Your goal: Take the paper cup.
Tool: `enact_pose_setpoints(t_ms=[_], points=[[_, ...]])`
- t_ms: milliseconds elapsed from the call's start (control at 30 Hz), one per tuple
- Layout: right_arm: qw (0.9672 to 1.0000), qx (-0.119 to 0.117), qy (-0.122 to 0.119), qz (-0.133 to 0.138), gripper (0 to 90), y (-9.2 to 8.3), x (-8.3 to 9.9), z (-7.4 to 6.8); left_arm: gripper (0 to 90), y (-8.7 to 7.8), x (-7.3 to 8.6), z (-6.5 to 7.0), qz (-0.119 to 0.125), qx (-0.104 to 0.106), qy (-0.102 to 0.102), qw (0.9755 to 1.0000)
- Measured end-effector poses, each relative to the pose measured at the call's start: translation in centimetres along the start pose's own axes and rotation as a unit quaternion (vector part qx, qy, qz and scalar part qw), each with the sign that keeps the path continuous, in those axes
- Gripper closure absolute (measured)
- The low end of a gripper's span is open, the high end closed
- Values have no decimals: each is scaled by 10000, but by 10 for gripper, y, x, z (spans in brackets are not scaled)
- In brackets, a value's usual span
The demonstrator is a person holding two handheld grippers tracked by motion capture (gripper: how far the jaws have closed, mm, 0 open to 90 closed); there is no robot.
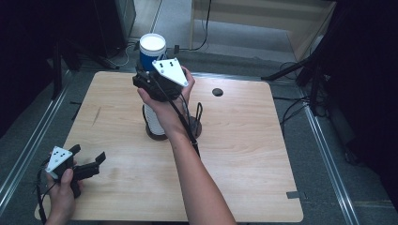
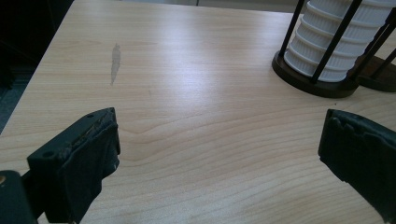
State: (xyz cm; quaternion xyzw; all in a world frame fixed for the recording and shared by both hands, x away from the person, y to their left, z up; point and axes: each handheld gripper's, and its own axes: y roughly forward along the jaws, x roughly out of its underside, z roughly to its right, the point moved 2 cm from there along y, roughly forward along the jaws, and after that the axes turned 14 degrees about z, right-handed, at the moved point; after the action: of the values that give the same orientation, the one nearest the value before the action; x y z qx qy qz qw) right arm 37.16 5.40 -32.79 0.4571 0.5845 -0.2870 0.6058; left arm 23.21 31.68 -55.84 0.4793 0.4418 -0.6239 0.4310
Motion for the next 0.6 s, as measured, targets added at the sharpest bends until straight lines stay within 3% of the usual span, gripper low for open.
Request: enact_pose_setpoints(t_ms=[600], points=[[9992,47,21,395,209,-6,-31,5,0,0,0,-2,49,-13,-97,9999]])
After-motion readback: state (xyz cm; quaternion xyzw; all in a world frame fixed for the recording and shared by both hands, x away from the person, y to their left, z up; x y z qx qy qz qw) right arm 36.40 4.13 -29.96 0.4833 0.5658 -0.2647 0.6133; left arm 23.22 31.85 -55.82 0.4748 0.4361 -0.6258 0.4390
